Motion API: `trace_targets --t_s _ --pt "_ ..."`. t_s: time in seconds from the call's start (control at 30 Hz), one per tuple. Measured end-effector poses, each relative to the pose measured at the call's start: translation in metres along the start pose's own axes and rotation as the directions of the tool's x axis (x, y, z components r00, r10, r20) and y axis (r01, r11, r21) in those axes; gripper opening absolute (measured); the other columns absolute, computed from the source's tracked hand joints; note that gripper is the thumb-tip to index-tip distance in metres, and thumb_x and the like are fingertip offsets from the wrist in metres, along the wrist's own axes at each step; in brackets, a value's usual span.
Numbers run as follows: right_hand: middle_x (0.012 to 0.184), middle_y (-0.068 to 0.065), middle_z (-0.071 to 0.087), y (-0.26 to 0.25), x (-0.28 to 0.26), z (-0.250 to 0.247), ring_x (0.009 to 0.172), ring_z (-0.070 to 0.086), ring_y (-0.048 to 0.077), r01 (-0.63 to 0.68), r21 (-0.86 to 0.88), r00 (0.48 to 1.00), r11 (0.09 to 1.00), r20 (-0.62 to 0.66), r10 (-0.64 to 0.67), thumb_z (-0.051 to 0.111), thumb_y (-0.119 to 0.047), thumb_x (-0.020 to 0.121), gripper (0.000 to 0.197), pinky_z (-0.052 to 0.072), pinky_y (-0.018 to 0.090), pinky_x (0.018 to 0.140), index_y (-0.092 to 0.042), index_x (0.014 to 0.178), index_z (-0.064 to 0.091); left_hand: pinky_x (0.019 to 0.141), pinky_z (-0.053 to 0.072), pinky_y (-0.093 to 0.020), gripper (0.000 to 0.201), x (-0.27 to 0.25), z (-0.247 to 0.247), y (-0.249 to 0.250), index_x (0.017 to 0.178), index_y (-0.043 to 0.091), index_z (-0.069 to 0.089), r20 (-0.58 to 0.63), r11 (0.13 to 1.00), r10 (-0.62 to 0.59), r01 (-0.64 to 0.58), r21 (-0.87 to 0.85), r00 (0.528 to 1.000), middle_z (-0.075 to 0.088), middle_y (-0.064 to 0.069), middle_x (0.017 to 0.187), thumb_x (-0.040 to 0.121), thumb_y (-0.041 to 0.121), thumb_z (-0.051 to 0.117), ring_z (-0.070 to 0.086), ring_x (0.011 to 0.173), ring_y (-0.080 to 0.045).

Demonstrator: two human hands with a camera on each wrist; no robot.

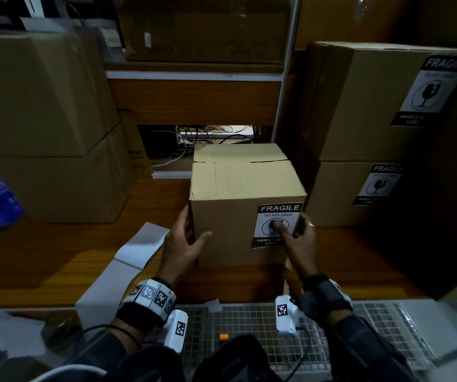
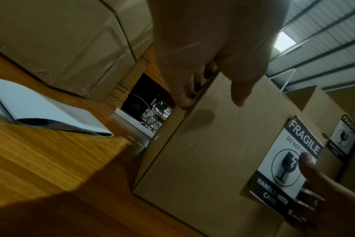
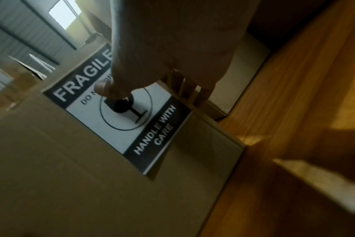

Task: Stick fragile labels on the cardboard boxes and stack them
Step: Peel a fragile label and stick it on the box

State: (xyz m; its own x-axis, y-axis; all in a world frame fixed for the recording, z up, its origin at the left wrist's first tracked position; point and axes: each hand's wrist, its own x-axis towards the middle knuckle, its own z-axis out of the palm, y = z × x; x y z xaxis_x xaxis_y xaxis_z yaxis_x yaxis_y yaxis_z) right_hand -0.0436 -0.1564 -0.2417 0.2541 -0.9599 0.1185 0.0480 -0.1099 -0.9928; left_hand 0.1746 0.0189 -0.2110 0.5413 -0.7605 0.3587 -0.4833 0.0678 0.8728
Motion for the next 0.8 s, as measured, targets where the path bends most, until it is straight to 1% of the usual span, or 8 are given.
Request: trace_targets --t_s 0.1,0.2,0.27,0.4,0.47,0.63,0.73,0.8 --pt "0.121 0.005 0.07 -0.002 0.008 -0.003 0.112 0.069 0.022 -0.017 0.015 0.999 1.0 -0.041 0.018 0.078 -0.04 0.083 0.064 0.062 0.034 0.083 -0.013 0.136 0.056 0.09 0.042 0.001 0.077 0.002 -0.003 -0.001 0.155 0.019 0.032 0.0 1.0 0.007 -0.007 0.007 1.0 0.049 0.009 0.141 0.091 0.014 0.075 0.042 0.115 0.031" --pt "0.116 0.003 0.071 -0.005 0.004 -0.01 0.112 0.068 0.022 0.009 0.006 0.998 1.0 -0.061 -0.008 0.061 -0.031 0.1 0.039 0.059 0.019 0.071 -0.007 0.131 0.062 0.088 0.041 0.002 0.077 0.002 -0.005 0.0 0.156 0.015 0.032 -0.001 1.0 0.005 -0.005 -0.005 1.0 0.049 0.01 0.139 0.092 0.011 0.074 0.042 0.113 0.032" --pt "0.118 -0.002 0.066 -0.012 0.0 -0.009 0.108 0.065 0.011 0.029 -0.017 0.995 0.999 -0.092 -0.03 0.059 -0.033 0.101 0.036 0.055 0.013 0.067 -0.012 0.13 0.06 0.088 0.041 0.002 0.077 0.002 -0.005 -0.001 0.156 0.015 0.031 -0.005 1.0 0.01 -0.01 -0.008 1.0 0.048 0.012 0.138 0.092 0.01 0.073 0.042 0.113 0.033" --pt "0.141 -0.001 0.051 -0.022 -0.002 0.014 0.122 0.054 0.013 0.061 -0.068 0.988 0.996 -0.134 -0.069 0.072 -0.069 0.073 0.092 0.052 0.028 0.095 -0.027 0.148 0.04 0.091 0.043 -0.001 0.078 0.002 -0.006 -0.004 0.156 0.019 0.031 -0.002 1.0 0.022 -0.022 0.004 1.0 0.05 0.009 0.141 0.091 0.013 0.075 0.043 0.118 0.028" --pt "0.143 -0.001 0.047 -0.024 -0.001 0.028 0.127 0.053 0.016 0.064 -0.051 0.982 0.997 -0.174 -0.072 0.076 -0.081 0.062 0.108 0.054 0.033 0.098 -0.031 0.149 0.035 0.092 0.043 -0.001 0.078 0.002 -0.006 -0.005 0.155 0.021 0.032 -0.004 1.0 0.023 -0.023 0.01 1.0 0.05 0.008 0.142 0.091 0.014 0.075 0.044 0.119 0.027" --pt "0.142 0.008 0.039 -0.033 -0.002 0.052 0.121 0.049 0.016 0.078 -0.064 0.96 0.995 -0.263 -0.092 0.086 -0.055 0.066 0.11 0.048 0.007 0.077 -0.017 0.153 0.03 0.09 0.042 0.0 0.078 0.002 -0.005 -0.007 0.155 0.017 0.033 -0.021 1.0 0.018 -0.017 0.022 1.0 0.05 0.009 0.14 0.09 0.017 0.077 0.047 0.126 0.008" --pt "0.147 0.009 0.034 -0.028 -0.003 0.055 0.131 0.039 0.019 0.084 -0.155 0.959 0.984 -0.257 -0.122 0.086 -0.074 0.051 0.13 0.053 0.034 0.097 -0.024 0.154 0.023 0.09 0.041 0.001 0.08 0.003 -0.006 -0.009 0.155 0.013 0.033 -0.024 0.999 0.02 -0.02 0.027 0.999 0.049 0.008 0.14 0.089 0.017 0.077 0.048 0.13 -0.005" --pt "0.149 0.008 0.032 -0.023 -0.005 0.051 0.134 0.03 0.017 0.091 -0.189 0.964 0.978 -0.228 -0.134 0.086 -0.075 0.046 0.139 0.045 0.043 0.107 -0.025 0.156 0.018 0.09 0.041 0.001 0.081 0.004 -0.007 -0.013 0.156 0.012 0.032 -0.016 0.999 0.024 -0.024 0.027 1.0 0.048 0.007 0.142 0.089 0.016 0.077 0.047 0.132 -0.007"
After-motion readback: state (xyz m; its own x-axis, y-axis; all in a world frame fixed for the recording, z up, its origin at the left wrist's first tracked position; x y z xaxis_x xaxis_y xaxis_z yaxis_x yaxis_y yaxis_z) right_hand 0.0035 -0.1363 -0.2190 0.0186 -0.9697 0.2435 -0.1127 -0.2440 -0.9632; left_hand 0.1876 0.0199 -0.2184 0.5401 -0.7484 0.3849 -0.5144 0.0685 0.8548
